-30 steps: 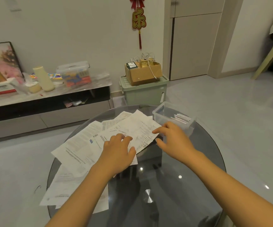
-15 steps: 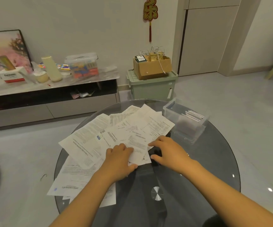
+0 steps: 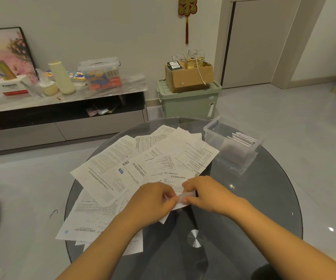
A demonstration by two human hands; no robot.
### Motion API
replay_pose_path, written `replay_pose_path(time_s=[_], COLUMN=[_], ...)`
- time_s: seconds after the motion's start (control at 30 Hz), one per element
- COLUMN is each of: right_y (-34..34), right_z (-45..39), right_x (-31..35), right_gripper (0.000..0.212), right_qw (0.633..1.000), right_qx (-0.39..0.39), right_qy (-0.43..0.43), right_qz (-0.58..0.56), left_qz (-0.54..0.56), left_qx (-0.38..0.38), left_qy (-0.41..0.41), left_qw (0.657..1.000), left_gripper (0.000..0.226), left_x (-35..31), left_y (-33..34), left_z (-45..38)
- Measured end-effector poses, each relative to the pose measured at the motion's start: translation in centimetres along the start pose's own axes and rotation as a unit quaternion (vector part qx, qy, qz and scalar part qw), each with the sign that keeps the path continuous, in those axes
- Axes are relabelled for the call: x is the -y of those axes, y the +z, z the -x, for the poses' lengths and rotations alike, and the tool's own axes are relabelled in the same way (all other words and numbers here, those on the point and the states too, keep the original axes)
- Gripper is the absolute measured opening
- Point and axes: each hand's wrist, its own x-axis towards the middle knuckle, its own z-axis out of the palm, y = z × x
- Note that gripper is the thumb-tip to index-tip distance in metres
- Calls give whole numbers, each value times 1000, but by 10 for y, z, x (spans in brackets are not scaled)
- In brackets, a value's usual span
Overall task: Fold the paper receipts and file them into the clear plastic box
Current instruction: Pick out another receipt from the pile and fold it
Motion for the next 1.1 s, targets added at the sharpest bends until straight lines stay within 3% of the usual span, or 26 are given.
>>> replay_pose_path(time_s=[0.27,0.4,0.6,0.67,0.77,0.87,0.97,1.1], right_y=[-16,-11,-4,-4,-5,-5,-7,-15], right_z=[10,7,3,2,4,6,9,13], right_x=[-3,-1,-5,-6,-3,0,4,10], right_gripper=[13,5,35,37,29,12,15,19], right_qw=[999,996,989,988,987,984,970,945], right_qx=[3,-43,-62,-66,-65,-51,-12,25], right_qy=[30,70,133,136,131,135,145,120], right_qz=[-29,-34,-24,-38,-62,-103,-195,-304], left_qz=[89,122,81,53,13,23,-2,-53], left_qx=[12,-30,-42,-58,-69,-33,41,68], left_qy=[-28,-58,-49,-40,-5,28,24,29], left_qw=[996,990,995,996,998,999,999,996], left_gripper=[20,42,73,69,41,31,55,72], left_x=[0,1,5,6,3,-2,-6,-10], left_y=[-1,4,19,20,18,16,13,11], left_z=[0,-4,-12,-13,-13,-5,2,4])
